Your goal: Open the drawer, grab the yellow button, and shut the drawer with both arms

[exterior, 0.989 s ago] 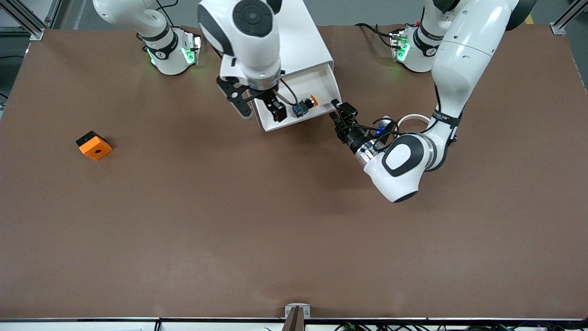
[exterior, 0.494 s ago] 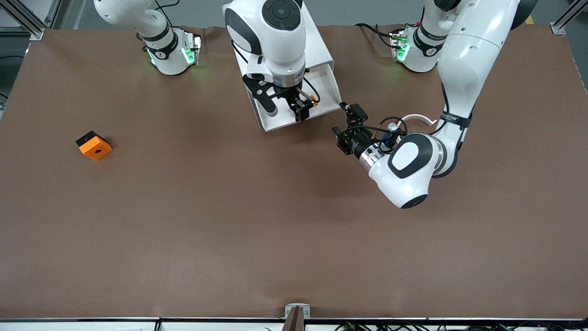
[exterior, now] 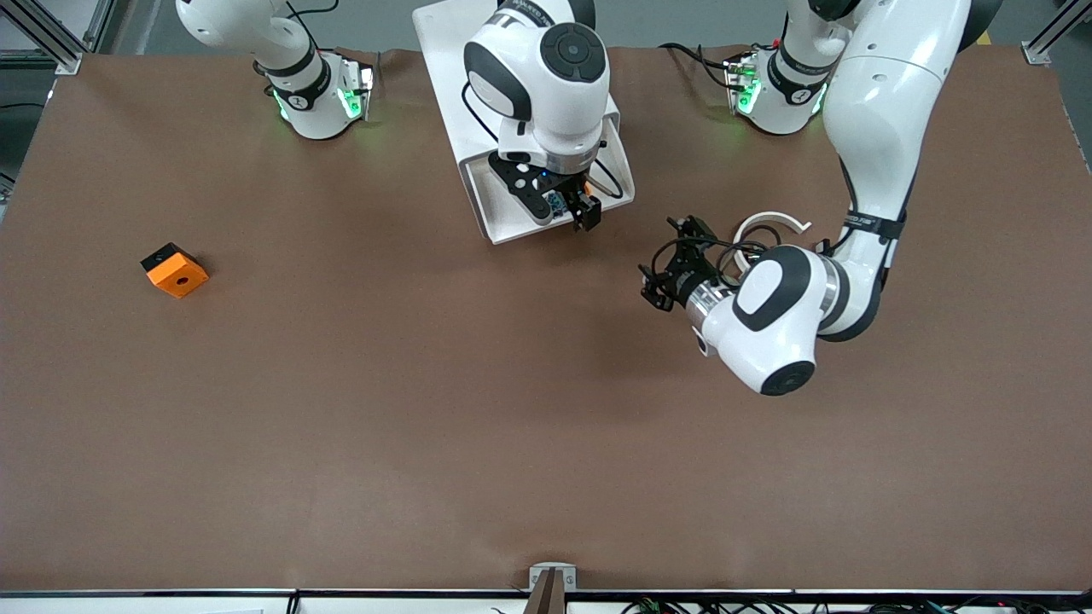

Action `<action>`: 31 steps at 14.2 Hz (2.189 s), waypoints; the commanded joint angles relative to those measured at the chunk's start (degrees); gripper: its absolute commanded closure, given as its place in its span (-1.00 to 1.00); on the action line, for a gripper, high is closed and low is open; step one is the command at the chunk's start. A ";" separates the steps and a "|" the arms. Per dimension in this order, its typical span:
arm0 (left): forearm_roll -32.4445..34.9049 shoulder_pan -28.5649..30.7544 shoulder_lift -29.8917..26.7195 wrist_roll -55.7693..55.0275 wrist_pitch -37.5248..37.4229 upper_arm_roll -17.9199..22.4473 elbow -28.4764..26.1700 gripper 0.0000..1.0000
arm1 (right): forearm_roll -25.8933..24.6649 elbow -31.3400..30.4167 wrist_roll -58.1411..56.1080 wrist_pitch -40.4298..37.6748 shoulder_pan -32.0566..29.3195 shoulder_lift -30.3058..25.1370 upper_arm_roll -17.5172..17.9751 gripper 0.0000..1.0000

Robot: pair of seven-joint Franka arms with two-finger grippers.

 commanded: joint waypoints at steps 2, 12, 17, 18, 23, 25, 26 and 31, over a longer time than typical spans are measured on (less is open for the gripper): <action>5.39 0.89 -0.95 11.44 1.17 0.14 0.44 -1.00 | 0.41 1.71 -3.50 -1.13 0.43 0.47 -0.64 -1.00; 14.89 1.16 -0.95 36.14 26.89 0.57 4.57 -1.00 | 0.50 1.27 -8.17 -4.12 0.25 0.38 -0.64 -1.00; 20.43 0.63 -3.85 42.22 31.14 1.55 4.31 -1.00 | 0.50 1.27 -7.91 -4.03 0.52 0.38 -0.64 -1.00; 20.61 0.46 -4.28 43.19 31.14 1.46 4.31 -1.00 | 0.50 1.27 -7.90 -4.03 0.52 0.38 -0.55 -1.00; 21.40 -0.07 -6.84 43.29 31.23 0.23 3.69 -1.00 | 0.50 1.27 -7.99 -3.85 0.87 0.38 -0.64 -0.97; 21.40 -0.07 -7.80 43.20 31.32 -0.65 3.60 -1.00 | 0.50 1.27 -7.82 -3.68 1.04 0.47 -0.64 -0.95; 21.40 -0.07 -8.33 43.20 31.32 -1.00 3.43 -1.00 | 0.50 1.27 -7.82 -3.50 1.13 0.55 -0.64 -0.88; 21.49 0.01 -10.71 43.29 31.40 -1.53 0.88 -1.00 | 0.50 1.27 -7.64 -3.50 1.22 0.90 -0.64 -0.76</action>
